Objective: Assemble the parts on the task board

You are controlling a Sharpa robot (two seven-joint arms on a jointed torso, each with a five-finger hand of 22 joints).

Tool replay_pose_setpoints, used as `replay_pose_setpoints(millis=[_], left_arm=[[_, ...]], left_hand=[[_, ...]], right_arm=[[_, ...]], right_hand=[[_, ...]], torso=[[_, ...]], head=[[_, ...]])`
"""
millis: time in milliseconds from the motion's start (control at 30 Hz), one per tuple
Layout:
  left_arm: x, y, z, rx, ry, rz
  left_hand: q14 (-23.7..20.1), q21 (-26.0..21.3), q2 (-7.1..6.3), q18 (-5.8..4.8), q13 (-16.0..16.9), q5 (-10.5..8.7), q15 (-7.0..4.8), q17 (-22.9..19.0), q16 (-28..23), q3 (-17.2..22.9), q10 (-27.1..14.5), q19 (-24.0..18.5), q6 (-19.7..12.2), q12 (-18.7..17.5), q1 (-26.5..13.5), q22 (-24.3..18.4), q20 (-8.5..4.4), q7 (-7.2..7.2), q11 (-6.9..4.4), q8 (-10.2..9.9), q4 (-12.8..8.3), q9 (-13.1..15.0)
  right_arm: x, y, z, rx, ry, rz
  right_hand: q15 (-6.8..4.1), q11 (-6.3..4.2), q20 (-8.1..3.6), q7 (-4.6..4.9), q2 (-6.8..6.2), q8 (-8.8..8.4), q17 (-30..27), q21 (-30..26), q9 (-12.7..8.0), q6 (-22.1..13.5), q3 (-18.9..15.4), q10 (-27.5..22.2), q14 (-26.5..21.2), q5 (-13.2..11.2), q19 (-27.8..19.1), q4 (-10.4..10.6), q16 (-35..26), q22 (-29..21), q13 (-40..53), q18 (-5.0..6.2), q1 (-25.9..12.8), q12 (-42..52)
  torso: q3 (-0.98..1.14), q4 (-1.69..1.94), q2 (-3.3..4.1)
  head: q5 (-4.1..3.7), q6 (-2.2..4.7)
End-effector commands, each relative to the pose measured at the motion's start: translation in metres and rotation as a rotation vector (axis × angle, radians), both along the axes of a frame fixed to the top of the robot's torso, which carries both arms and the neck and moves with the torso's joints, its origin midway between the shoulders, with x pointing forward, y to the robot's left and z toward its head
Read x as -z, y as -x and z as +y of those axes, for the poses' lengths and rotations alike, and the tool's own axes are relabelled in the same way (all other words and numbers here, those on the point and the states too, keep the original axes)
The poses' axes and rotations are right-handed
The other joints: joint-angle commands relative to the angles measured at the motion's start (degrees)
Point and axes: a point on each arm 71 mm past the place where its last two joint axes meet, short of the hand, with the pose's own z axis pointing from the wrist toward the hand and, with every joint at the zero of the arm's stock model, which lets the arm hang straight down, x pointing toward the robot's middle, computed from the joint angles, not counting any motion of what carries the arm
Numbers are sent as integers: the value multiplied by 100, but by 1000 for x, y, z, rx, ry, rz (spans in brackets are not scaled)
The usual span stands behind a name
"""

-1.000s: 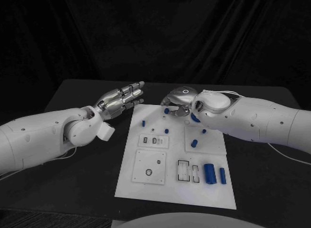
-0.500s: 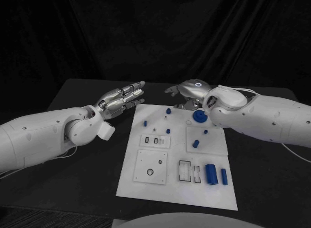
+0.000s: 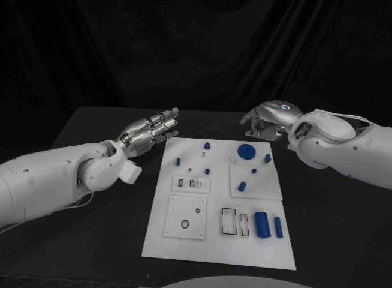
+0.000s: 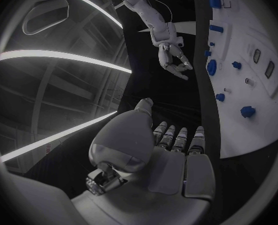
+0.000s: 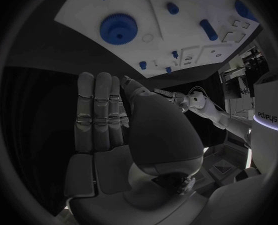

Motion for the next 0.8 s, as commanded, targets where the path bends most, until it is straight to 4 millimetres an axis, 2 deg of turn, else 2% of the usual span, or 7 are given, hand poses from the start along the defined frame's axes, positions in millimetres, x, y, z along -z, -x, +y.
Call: replay_pose_setpoints(millis=[33,100,300,367,533,667,800], left_arm=[[-1,1,0,-4,15,-15],[-1,1,1,-4,15,-14],[0,2,3,-5,13,-10],[0,2,3,-5,13,-9],[0,2,2,4,11,-1],[1,2,2,8,9,4],[1,2,2,10,8,6]], left_hand=[[8,-8,51,58,8,33,40,-9,-21,3,-10,2,-3,31,1,4,35,20,63,-5,-25,3],[8,-8,52,58,9,33,40,-9,-21,3,-8,2,-2,36,0,4,34,22,68,-4,-25,3],[8,-7,62,58,13,35,39,-9,-21,12,-1,4,13,54,-4,5,32,34,99,6,-28,6],[8,-7,65,58,14,35,41,-9,-21,15,2,5,20,63,-5,5,33,39,108,10,-28,8],[8,-7,74,58,17,37,76,-9,-21,31,9,4,37,79,-12,5,39,65,134,23,-30,11],[8,-6,76,56,19,39,99,-9,-21,40,14,6,47,91,-14,6,45,74,149,30,-32,12],[8,-6,75,56,19,39,103,-9,-21,41,14,6,48,92,-15,6,46,74,154,31,-33,12]], right_arm=[[11,2,-9,68,-15,97],[16,4,-14,79,-9,125],[28,8,-20,95,-1,166],[31,9,-20,95,-3,170],[36,10,-19,94,-10,169],[39,10,-18,92,-12,170],[42,11,-17,94,-15,170]], right_hand=[[10,-63,-33,-8,-1,-22,1410,316,64,31,-154,409,429,-134,348,181,1033,274,2170,-50,-231,2264],[-19,-74,-54,-39,-23,-27,2876,981,141,-43,-269,901,705,-168,627,238,2174,840,3450,-177,-295,3448],[-30,-120,-78,-82,19,-32,4600,2214,250,-313,-436,1956,1173,-189,1005,262,3549,1881,4987,-372,-303,4788],[-21,-104,-71,-73,50,-24,5714,3485,346,-284,-573,2804,1725,-174,1481,293,4566,2735,5779,-593,-372,5439],[-17,-107,-66,-57,48,43,5719,4769,539,-25,-692,2804,1728,-74,2092,414,4570,3406,5779,-849,-510,5439],[-39,-124,-90,-69,40,115,5719,5278,703,183,-714,2804,1728,42,2391,549,4570,3579,5779,-977,-643,5439],[-69,-160,-113,-120,35,116,5719,5320,758,177,-696,2804,1728,86,2417,561,4570,3594,5779,-989,-633,5439]], torso=[[-2,4,2],[-1,2,0],[-6,-4,1],[-9,-2,-1],[-12,11,0],[-10,3,-8],[-10,8,-5]], head=[[-7,10],[-10,0],[16,-34],[11,-42],[8,-51],[24,-72],[12,-57]])
